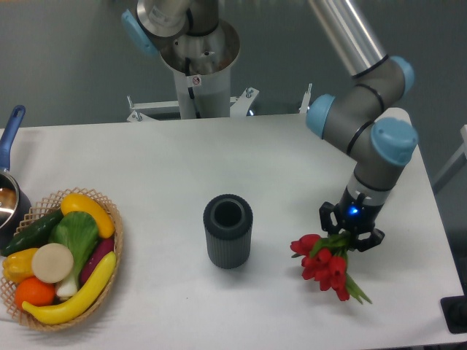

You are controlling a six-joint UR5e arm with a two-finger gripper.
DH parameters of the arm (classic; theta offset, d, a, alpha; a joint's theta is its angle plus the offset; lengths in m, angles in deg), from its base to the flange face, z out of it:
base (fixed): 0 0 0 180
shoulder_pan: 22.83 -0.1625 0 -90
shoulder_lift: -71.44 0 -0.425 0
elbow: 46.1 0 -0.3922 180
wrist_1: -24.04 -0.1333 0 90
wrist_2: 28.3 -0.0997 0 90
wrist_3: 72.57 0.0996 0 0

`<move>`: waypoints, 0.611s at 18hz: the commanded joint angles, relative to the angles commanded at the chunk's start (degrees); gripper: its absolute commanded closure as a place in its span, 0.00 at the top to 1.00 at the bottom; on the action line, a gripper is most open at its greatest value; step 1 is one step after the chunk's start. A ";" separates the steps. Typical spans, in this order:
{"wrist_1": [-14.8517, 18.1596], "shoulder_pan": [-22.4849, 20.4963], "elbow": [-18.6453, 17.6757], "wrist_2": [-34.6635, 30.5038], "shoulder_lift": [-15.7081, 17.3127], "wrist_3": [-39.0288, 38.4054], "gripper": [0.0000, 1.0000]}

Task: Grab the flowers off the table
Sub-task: 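Lift the gripped tulip bundle up off the table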

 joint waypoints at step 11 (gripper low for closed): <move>0.00 -5.80 0.18 24.61 7.91 -4.12 0.35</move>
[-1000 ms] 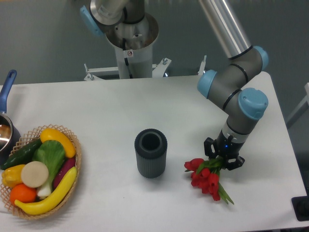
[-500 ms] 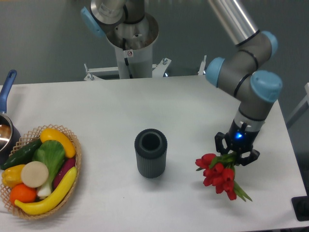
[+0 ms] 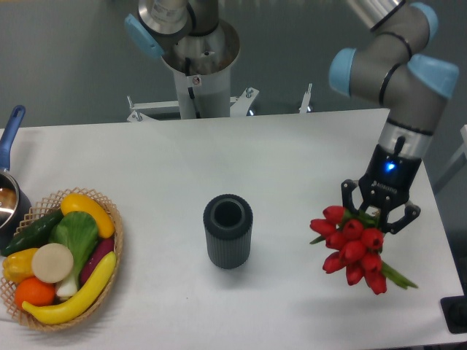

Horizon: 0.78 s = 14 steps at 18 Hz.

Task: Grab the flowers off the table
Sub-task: 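Lift the gripped tulip bundle up off the table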

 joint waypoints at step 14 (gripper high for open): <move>0.00 -5.45 -1.23 10.65 3.17 -3.17 0.35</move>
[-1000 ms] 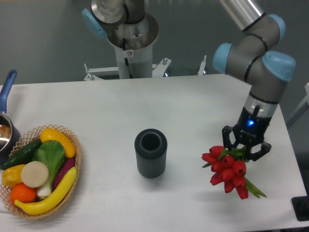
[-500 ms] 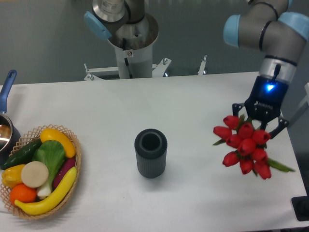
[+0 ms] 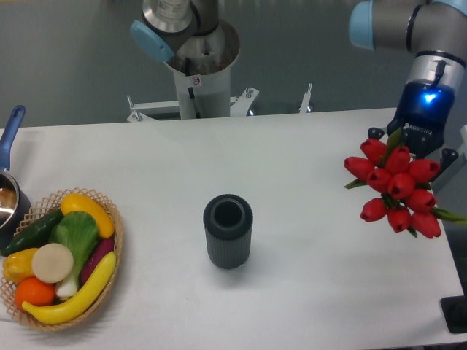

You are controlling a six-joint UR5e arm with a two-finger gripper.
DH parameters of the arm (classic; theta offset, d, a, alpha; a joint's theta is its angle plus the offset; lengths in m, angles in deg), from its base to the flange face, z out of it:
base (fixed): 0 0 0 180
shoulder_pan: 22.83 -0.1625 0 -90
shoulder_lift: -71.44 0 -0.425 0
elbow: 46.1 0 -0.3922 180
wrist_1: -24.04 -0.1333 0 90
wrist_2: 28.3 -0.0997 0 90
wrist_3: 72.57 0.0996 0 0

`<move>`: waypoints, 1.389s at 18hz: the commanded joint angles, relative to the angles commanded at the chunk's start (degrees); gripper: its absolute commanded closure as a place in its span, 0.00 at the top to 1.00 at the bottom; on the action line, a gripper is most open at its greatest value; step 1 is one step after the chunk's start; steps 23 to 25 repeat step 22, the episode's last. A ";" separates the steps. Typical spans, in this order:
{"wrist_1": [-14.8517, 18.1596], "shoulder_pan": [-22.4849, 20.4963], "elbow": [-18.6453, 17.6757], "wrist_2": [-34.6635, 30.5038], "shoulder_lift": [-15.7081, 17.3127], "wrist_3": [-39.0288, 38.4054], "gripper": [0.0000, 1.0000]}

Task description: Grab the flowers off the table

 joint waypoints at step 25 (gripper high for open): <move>0.00 -1.67 -0.09 6.95 0.00 -1.50 0.35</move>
